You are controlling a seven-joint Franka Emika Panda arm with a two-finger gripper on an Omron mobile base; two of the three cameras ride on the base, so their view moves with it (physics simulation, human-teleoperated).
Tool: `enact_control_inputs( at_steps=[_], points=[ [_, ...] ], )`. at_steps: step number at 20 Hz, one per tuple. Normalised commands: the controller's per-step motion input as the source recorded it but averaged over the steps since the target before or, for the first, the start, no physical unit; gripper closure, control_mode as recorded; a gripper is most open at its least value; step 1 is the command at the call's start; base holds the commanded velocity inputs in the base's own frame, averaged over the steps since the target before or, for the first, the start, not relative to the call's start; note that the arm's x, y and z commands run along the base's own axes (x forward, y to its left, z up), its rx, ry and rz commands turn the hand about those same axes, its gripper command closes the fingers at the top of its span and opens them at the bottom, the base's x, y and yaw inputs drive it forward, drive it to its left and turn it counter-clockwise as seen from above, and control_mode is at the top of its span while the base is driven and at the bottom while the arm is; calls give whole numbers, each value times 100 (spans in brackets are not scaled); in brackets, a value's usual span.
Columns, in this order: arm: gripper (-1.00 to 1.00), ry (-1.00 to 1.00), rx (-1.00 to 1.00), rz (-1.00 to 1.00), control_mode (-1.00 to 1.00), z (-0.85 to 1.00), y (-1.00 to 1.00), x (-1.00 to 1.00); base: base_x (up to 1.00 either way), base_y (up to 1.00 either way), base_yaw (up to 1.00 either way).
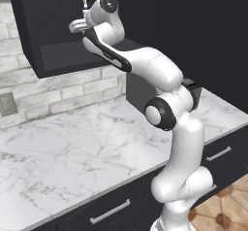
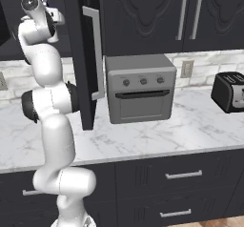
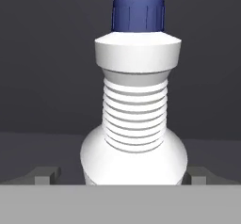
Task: Move the cutting board and knife to the sink. Then move spray from the cabinet to the counter.
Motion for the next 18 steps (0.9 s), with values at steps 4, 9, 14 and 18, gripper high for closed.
enact_control_inputs(
  at_steps=[4, 9, 14, 18],
  points=[
    [100, 0, -2, 0, -100, 0, 5, 13, 0, 0, 0],
    [100, 0, 0, 0, -100, 0, 0, 0, 0, 0, 0],
    [100, 0, 0, 0, -100, 0, 0, 0, 0, 0, 0],
    [100, 0, 0, 0, -100, 0, 0, -5, 0, 0, 0]
  ],
)
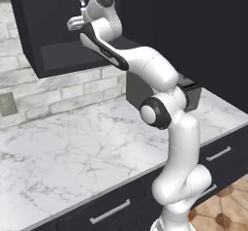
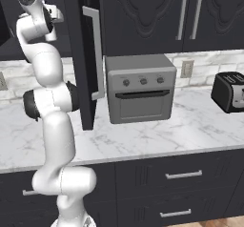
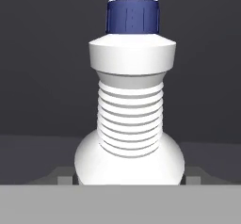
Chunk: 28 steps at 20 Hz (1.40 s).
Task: Move the cutting board and knife to the sink. Then move spray from the cabinet to the counter.
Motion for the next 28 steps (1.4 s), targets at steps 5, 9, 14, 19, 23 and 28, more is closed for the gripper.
enact_control_inputs(
  at_steps=[5, 9, 14, 19, 23, 28],
  points=[
    [100, 0, 0, 0, -100, 0, -9, -44, 0, 0, 0],
    [100, -1, 0, 0, -100, 0, -19, -63, 0, 0, 0],
    [100, -2, 0, 0, -100, 0, -18, -73, 0, 0, 0],
    [100, 0, 0, 0, -100, 0, -19, -78, 0, 0, 0],
    [100, -1, 0, 0, -100, -7, -40, -100, 0, 0, 0],
    [100, -6, 1, 0, -100, -25, -62, -100, 0, 0, 0]
  ],
)
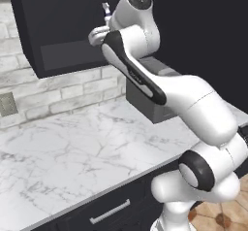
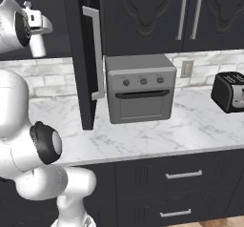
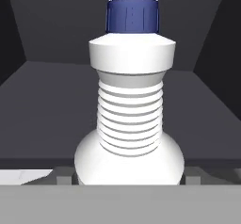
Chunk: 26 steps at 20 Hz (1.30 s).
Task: Move the cutting board and knife to the sink. Then move spray from the cabinet to the counter.
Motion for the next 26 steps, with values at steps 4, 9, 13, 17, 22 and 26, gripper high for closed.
enact_control_inputs(
  at_steps=[4, 9, 13, 17, 22, 26],
  points=[
    [100, -8, 2, 0, -100, -51, -68, -100, 0, 0, 0],
    [100, -27, 2, 0, -100, -51, -20, -100, 0, 0, 0],
    [100, -28, 7, 0, -100, -6, 0, -39, 0, 0, 0],
    [100, 0, 0, 0, -100, 0, 0, 0, 0, 0, 0],
    [100, 0, 0, 5, 100, -3, 0, -27, -18, 0, 6],
    [100, 0, 0, 0, 100, 0, 0, 0, -100, 0, 58]
  ],
)
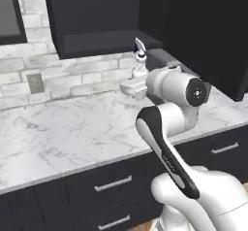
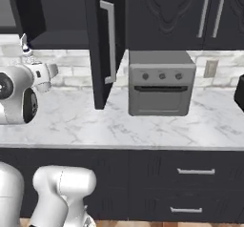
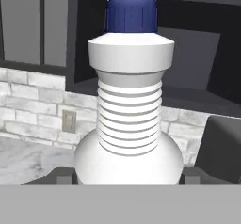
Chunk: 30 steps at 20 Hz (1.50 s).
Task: Move the cutting board and knife to the sink. Then move spray from the cabinet to the counter.
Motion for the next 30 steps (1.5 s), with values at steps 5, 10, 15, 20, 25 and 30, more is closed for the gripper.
enact_control_inputs(
  at_steps=[5, 10, 15, 20, 25, 30],
  points=[
    [100, 0, 0, 0, 100, 0, 0, 0, -83, 25, 71],
    [100, 0, 0, 0, 100, 0, 0, 0, -69, 54, 73],
    [100, 0, 0, 0, 100, 0, 0, 0, -49, 88, 74],
    [100, 0, 0, 0, 100, 0, 0, 0, -38, 93, 74],
    [100, 0, 0, 0, 100, 0, 0, 0, 7, 82, 67],
    [100, 0, 0, 0, 100, 0, 0, 0, 92, 43, 42]
  ],
)
